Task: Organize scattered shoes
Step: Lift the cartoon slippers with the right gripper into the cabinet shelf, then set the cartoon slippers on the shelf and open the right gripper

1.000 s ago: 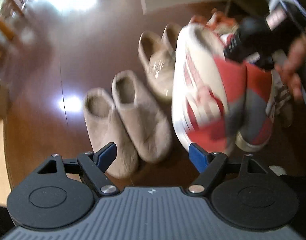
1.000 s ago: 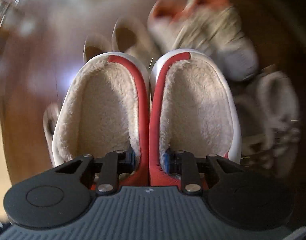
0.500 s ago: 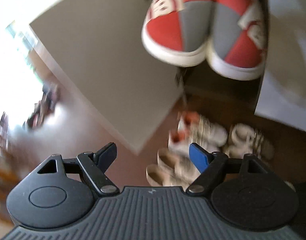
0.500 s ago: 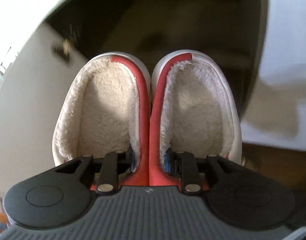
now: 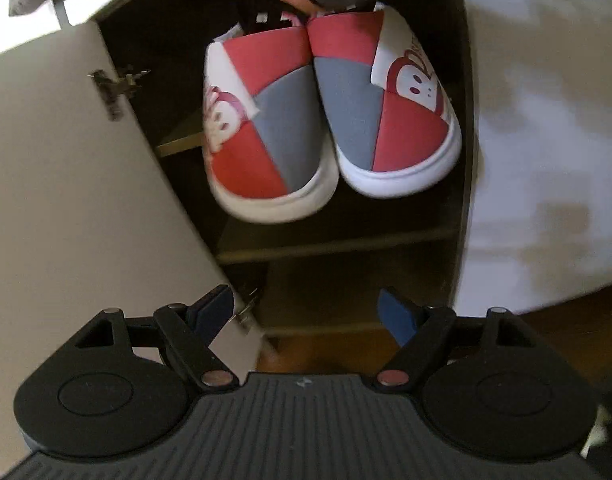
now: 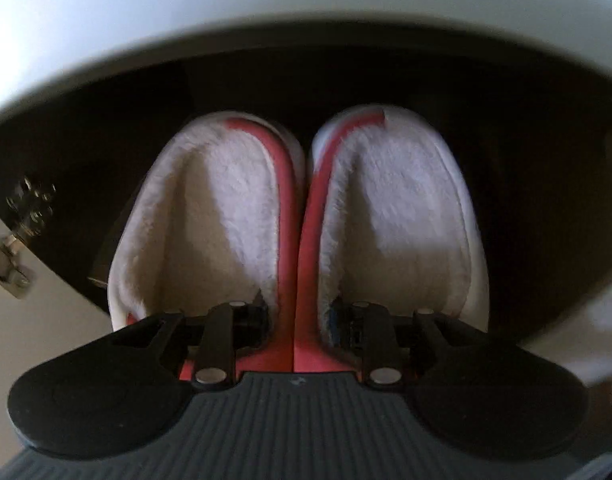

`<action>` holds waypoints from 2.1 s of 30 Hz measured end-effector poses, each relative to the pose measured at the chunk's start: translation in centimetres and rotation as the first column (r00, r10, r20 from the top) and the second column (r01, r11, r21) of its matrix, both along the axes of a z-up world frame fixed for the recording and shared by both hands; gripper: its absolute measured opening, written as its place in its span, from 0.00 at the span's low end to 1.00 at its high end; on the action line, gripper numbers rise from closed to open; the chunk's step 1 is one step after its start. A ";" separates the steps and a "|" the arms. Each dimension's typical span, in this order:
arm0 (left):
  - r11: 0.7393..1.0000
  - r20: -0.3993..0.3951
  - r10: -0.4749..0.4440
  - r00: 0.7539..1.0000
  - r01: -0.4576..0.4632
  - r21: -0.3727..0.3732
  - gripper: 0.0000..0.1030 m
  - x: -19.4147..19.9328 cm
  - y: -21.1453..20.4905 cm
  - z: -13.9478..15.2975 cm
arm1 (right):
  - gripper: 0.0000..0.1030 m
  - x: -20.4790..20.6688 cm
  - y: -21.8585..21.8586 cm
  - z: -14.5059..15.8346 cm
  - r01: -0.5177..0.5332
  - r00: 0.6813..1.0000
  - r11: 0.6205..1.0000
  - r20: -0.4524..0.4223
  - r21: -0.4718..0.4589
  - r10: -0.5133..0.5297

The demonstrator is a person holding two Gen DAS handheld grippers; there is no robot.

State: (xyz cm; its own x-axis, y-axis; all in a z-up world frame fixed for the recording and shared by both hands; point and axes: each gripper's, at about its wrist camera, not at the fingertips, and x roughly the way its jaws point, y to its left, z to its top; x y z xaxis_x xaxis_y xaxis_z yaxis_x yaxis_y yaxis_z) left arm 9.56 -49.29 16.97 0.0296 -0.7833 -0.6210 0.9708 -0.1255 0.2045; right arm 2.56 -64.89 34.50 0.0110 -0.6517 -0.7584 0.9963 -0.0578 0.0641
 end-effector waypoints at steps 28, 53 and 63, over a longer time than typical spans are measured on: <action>0.998 -0.151 -0.061 0.987 0.063 0.012 0.80 -1.2 -9.0 2.0 | 0.90 -0.4 10.9 3.5 -0.290 0.944 0.879 -0.264 -0.378 0.197; 0.897 0.209 -0.422 0.882 0.374 0.234 0.81 0.4 -7.3 0.6 | 0.19 -6.9 18.2 -7.1 -0.231 0.964 0.971 0.151 0.064 0.220; 0.921 0.193 -0.370 0.909 0.331 0.205 0.81 1.3 -9.7 -0.1 | 0.19 -6.9 10.2 -11.6 -0.220 0.967 0.975 0.142 0.042 0.212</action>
State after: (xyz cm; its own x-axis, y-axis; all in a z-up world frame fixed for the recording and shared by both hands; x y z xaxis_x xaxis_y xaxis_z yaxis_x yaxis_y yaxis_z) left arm 10.85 -58.95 16.89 -0.0747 -0.6567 -0.7504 0.7889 -0.4993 0.3584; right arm -4.30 -54.73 22.93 0.2524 -0.5779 -0.7761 0.9676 0.1504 0.2026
